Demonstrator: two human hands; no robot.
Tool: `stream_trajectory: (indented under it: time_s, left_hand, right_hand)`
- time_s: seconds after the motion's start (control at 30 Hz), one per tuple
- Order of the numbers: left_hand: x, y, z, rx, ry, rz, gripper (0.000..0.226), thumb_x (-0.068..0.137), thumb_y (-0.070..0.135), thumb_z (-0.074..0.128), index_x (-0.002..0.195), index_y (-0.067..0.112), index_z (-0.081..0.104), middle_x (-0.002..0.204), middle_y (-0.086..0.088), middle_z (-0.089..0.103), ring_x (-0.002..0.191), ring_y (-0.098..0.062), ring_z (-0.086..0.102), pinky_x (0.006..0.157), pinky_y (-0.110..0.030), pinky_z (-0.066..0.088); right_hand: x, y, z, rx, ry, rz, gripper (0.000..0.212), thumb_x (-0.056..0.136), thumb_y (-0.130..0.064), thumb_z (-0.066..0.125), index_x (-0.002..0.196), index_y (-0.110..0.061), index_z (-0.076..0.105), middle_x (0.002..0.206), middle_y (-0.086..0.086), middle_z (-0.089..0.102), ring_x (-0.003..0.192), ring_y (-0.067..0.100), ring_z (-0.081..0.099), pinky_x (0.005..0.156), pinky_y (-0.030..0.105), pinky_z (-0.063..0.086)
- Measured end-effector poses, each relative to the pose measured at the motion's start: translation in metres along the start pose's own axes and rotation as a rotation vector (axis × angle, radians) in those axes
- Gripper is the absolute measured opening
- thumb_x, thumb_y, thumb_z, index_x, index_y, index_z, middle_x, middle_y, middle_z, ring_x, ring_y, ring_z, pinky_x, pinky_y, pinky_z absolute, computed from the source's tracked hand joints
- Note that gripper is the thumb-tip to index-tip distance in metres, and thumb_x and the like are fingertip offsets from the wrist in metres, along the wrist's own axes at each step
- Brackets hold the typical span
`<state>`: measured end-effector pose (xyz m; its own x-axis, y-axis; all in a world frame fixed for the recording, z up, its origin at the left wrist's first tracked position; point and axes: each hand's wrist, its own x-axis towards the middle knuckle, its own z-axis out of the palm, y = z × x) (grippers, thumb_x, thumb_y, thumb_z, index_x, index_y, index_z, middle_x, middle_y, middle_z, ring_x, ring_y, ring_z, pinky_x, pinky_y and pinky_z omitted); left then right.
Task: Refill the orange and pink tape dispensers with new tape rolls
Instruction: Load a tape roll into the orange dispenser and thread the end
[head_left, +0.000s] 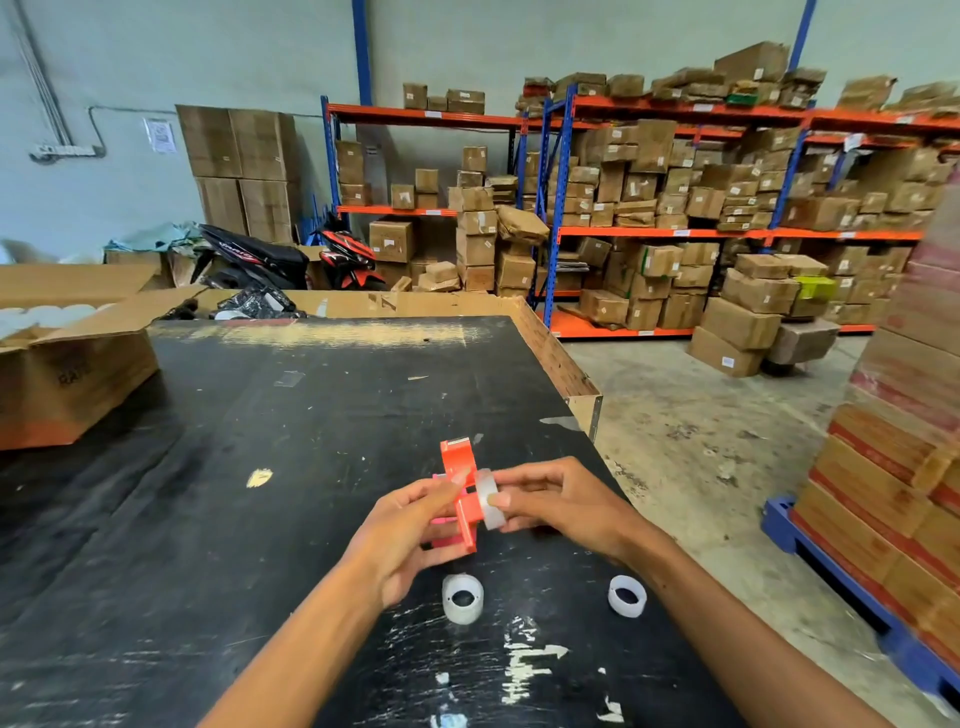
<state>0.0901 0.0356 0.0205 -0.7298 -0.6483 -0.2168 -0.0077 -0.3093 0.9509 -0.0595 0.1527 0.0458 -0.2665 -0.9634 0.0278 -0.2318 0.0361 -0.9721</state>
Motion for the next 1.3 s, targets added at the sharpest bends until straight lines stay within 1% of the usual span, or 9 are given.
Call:
stream_trajectory:
  time_s: [0.17, 0.3, 0.47, 0.73, 0.87, 0.93, 1.03, 1.2, 1.3]
  left_hand:
    - [-0.001, -0.002, -0.002, -0.011, -0.02, 0.004, 0.056, 0.068, 0.039, 0.075, 0.111, 0.004, 0.068, 0.103, -0.021, 0.071, 0.105, -0.038, 0.067, 0.099, -0.056, 0.049]
    - [-0.001, -0.001, -0.008, -0.087, -0.028, -0.011, 0.051, 0.073, 0.036, 0.07, 0.113, 0.003, 0.068, 0.109, -0.026, 0.07, 0.108, -0.042, 0.065, 0.099, -0.055, 0.049]
    - [-0.003, 0.006, -0.011, -0.088, -0.06, 0.029, 0.041, 0.073, 0.036, 0.069, 0.103, 0.008, 0.073, 0.092, -0.015, 0.074, 0.079, -0.024, 0.072, 0.067, -0.035, 0.059]
    - [-0.008, 0.008, -0.019, -0.101, -0.01, 0.023, 0.047, 0.073, 0.039, 0.069, 0.105, 0.005, 0.073, 0.096, -0.021, 0.071, 0.087, -0.03, 0.067, 0.08, -0.044, 0.059]
    - [-0.009, 0.008, -0.026, -0.116, 0.015, 0.013, 0.039, 0.071, 0.039, 0.069, 0.096, 0.01, 0.075, 0.076, -0.01, 0.073, 0.069, -0.022, 0.068, 0.079, -0.042, 0.057]
    - [-0.01, 0.007, -0.028, -0.112, 0.024, 0.003, 0.037, 0.074, 0.038, 0.069, 0.097, 0.01, 0.075, 0.075, -0.01, 0.074, 0.066, -0.021, 0.07, 0.076, -0.04, 0.059]
    - [-0.011, 0.004, -0.03, -0.104, 0.037, -0.009, 0.03, 0.083, 0.034, 0.065, 0.096, 0.009, 0.075, 0.074, -0.009, 0.074, 0.065, -0.021, 0.07, 0.074, -0.039, 0.058]
    - [-0.012, 0.001, -0.03, -0.083, 0.053, -0.036, 0.027, 0.086, 0.031, 0.064, 0.096, 0.007, 0.073, 0.069, -0.007, 0.073, 0.064, -0.02, 0.069, 0.074, -0.039, 0.058]
    - [-0.012, 0.001, -0.029, -0.084, 0.051, -0.043, 0.025, 0.087, 0.031, 0.063, 0.094, 0.009, 0.072, 0.06, -0.002, 0.07, 0.063, -0.018, 0.067, 0.078, -0.041, 0.057]
  right_hand:
    - [0.003, 0.001, 0.008, 0.077, -0.063, -0.035, 0.035, 0.089, -0.007, 0.064, 0.123, -0.002, 0.062, 0.116, 0.018, 0.07, 0.104, 0.024, 0.07, 0.086, 0.027, 0.057]
    - [0.007, 0.001, 0.012, 0.069, 0.022, -0.065, 0.037, 0.084, -0.008, 0.07, 0.119, -0.003, 0.061, 0.114, 0.023, 0.067, 0.094, 0.022, 0.071, 0.078, 0.026, 0.059]
    - [0.015, -0.002, 0.014, 0.022, 0.035, -0.067, 0.036, 0.081, -0.01, 0.074, 0.112, 0.0, 0.06, 0.11, 0.022, 0.066, 0.088, 0.027, 0.071, 0.079, 0.033, 0.06]
    - [0.025, -0.013, 0.014, -0.101, -0.036, -0.11, 0.024, 0.084, -0.023, 0.07, 0.101, -0.005, 0.071, 0.085, 0.006, 0.071, 0.077, 0.017, 0.068, 0.068, 0.022, 0.055]
    - [0.042, 0.002, -0.007, -0.255, 0.246, -0.087, 0.016, 0.089, -0.023, 0.065, 0.089, -0.008, 0.073, 0.08, 0.003, 0.072, 0.071, 0.011, 0.065, 0.065, 0.02, 0.054]
    - [0.056, 0.031, -0.027, -0.563, 0.395, -0.015, 0.016, 0.086, -0.028, 0.067, 0.091, -0.014, 0.075, 0.086, 0.001, 0.075, 0.083, 0.015, 0.069, 0.077, 0.031, 0.054]
    - [0.067, 0.073, -0.042, -0.788, 0.339, 0.27, 0.032, 0.083, -0.037, 0.065, 0.107, -0.018, 0.072, 0.106, 0.01, 0.073, 0.102, 0.027, 0.066, 0.086, 0.037, 0.053]
    - [0.069, 0.096, -0.031, -0.917, 0.365, 0.389, 0.039, 0.085, -0.048, 0.061, 0.111, -0.021, 0.068, 0.11, 0.011, 0.07, 0.101, 0.031, 0.065, 0.07, 0.034, 0.044]
    - [0.073, 0.092, -0.029, -0.758, 0.409, 0.421, 0.041, 0.079, -0.041, 0.072, 0.109, -0.015, 0.066, 0.106, 0.008, 0.068, 0.093, 0.027, 0.063, 0.07, 0.031, 0.043]
